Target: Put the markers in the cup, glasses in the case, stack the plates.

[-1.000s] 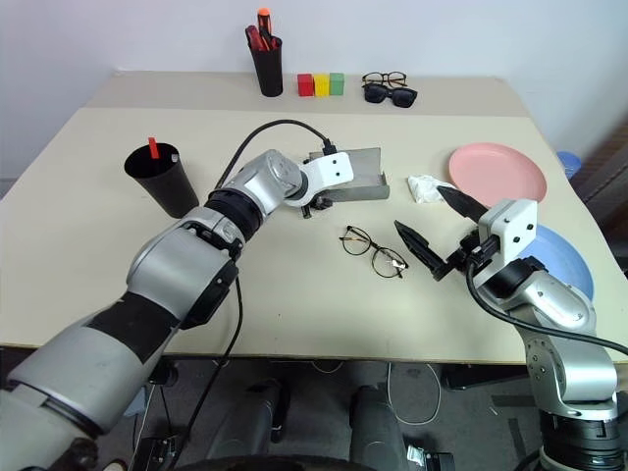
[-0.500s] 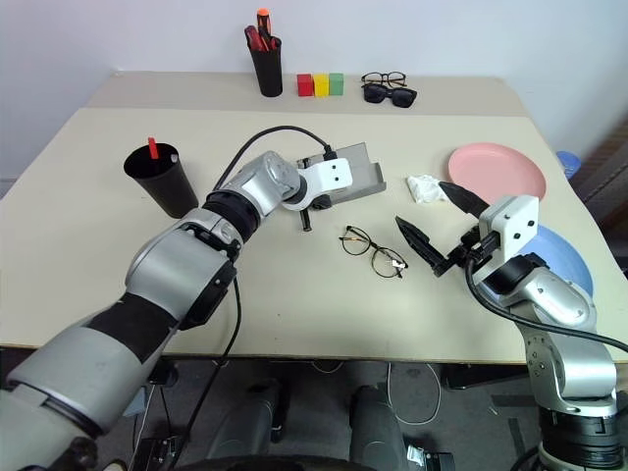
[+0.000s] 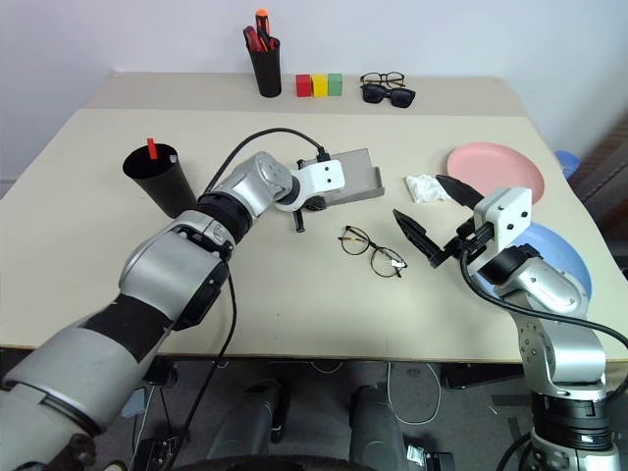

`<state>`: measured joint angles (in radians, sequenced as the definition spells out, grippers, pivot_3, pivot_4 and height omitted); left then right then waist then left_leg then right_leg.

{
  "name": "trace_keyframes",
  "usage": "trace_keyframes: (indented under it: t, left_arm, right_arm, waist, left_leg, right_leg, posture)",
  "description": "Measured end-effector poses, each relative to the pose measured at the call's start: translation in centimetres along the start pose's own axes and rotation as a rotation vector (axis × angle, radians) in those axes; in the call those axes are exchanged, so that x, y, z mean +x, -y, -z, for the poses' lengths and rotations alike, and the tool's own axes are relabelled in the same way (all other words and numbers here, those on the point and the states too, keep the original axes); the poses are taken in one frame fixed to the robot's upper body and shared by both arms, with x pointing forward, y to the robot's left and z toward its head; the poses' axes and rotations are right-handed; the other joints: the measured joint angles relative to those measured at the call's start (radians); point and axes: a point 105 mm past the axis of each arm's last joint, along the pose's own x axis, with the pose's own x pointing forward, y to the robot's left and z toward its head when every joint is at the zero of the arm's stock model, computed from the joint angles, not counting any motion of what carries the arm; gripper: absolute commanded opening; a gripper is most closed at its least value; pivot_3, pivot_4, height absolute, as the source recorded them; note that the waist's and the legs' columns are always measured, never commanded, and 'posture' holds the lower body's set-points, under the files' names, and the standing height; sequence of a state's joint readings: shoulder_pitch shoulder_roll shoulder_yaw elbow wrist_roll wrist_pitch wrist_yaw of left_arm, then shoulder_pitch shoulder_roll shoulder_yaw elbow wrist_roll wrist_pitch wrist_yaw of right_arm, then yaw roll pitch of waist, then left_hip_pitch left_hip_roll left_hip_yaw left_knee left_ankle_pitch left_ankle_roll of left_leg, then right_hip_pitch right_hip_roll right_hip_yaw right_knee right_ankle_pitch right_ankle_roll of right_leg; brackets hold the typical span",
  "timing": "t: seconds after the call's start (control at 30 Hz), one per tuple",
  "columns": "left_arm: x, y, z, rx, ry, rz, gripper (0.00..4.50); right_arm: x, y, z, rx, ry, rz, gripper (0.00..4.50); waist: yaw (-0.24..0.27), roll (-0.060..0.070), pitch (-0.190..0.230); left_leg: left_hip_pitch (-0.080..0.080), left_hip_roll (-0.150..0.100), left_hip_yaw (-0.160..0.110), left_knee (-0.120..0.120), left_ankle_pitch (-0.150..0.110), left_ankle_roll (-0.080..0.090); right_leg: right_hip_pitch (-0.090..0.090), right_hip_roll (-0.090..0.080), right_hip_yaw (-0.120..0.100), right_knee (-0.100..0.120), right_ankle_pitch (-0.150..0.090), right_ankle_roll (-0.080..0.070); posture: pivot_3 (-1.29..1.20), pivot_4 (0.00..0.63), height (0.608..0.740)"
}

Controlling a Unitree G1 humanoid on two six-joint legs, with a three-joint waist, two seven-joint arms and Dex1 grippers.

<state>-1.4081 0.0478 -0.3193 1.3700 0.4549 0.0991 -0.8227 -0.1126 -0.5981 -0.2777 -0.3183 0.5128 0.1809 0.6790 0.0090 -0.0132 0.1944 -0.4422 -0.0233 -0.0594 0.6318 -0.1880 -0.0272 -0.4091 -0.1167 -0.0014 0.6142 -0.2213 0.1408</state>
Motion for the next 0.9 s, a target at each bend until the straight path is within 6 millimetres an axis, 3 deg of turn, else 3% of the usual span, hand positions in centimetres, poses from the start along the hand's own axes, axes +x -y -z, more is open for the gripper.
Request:
trace_keyframes:
  t: [0.9]
  left_arm:
    - [-0.4,0.0,0.7,0.053,0.015,0.025,0.1]
  right_arm:
    - [0.3,0.2,-0.2,-0.013,0.011,0.0,4.5]
  waist:
    - [0.002,0.0,0.0]
  left_leg:
    - [0.0,0.0,0.0,0.001,0.0,0.0]
  right_leg:
    - [0.001,0.0,0.0,0.0,0.0,0.0]
  posture:
    - [0.0,0.15,0.74]
